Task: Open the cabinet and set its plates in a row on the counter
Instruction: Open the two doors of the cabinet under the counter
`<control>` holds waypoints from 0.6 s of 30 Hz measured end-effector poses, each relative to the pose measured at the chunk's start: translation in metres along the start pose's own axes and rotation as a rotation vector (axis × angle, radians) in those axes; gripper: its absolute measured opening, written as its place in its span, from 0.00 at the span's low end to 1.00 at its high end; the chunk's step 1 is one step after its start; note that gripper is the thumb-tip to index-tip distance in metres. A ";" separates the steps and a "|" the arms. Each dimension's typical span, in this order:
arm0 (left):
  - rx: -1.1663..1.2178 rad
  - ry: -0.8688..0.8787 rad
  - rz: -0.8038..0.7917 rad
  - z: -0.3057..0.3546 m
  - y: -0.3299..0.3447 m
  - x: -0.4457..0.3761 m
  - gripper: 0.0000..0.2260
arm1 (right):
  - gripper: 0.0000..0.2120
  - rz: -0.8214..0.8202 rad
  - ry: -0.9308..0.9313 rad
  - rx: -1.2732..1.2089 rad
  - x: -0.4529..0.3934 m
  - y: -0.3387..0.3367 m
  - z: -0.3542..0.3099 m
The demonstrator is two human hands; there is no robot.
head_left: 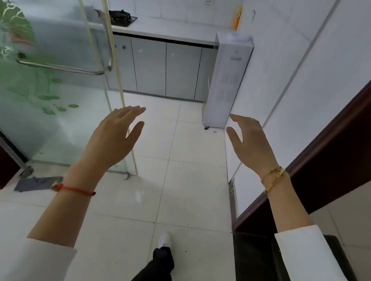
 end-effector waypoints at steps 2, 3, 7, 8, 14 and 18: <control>0.020 -0.005 0.005 -0.009 0.008 -0.015 0.18 | 0.21 0.012 0.006 0.000 -0.016 0.005 0.007; 0.022 -0.006 0.005 -0.014 0.014 -0.023 0.18 | 0.20 0.008 0.013 0.006 -0.025 0.010 0.012; 0.036 -0.029 -0.008 -0.036 0.034 -0.066 0.17 | 0.20 -0.029 0.044 0.022 -0.072 0.024 0.026; 0.044 -0.036 -0.001 -0.043 0.036 -0.079 0.17 | 0.20 -0.028 0.050 0.021 -0.087 0.025 0.029; 0.039 -0.034 -0.001 -0.080 0.047 -0.173 0.17 | 0.20 -0.030 0.049 -0.013 -0.188 0.034 0.046; 0.038 -0.035 -0.023 -0.104 0.057 -0.237 0.17 | 0.20 -0.021 0.050 -0.017 -0.252 0.038 0.057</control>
Point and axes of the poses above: each hand's wrist, its own x-axis away from the middle knuckle, its own y-axis out of the palm, z = x × y, the point moved 4 cm from there along -x, towards the middle knuckle, and after that the axes turned 9 degrees about -z, right-handed, at the moved point
